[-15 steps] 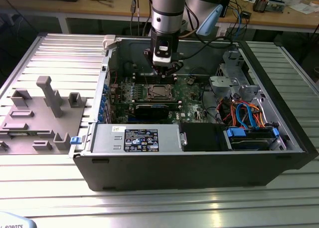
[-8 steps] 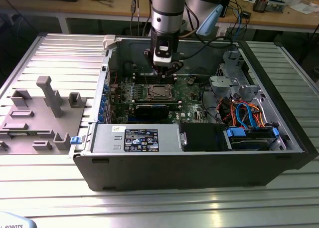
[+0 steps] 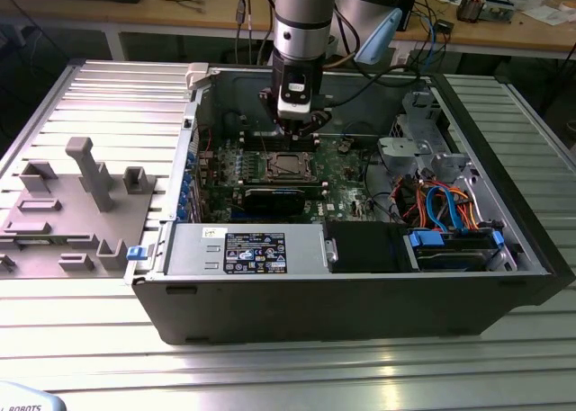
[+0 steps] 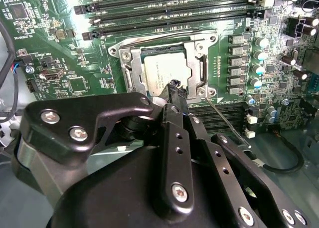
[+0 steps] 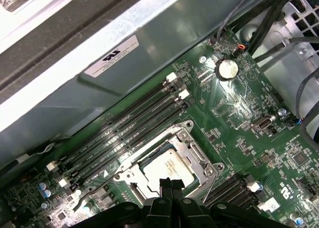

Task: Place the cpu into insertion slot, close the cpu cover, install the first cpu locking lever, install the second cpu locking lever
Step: 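Install the first cpu locking lever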

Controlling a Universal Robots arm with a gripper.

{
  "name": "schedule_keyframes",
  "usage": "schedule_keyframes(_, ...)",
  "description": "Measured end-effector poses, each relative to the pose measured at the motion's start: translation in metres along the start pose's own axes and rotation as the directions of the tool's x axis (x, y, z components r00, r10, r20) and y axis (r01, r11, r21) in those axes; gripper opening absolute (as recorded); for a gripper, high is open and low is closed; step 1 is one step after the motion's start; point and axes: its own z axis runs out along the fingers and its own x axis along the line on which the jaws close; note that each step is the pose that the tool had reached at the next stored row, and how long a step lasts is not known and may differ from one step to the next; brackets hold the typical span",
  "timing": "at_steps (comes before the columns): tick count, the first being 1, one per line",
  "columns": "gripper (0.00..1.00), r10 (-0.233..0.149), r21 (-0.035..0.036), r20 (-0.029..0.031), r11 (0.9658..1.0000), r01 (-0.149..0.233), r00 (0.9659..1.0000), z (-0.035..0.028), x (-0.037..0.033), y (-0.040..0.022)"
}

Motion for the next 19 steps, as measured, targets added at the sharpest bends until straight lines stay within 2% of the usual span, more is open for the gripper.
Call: schedule_keyframes(19, 0.11, -0.024, 0.0000, 0.0001, 0.9997, 0.024, 0.9997, 0.0001, 0.0000, 0.0000)
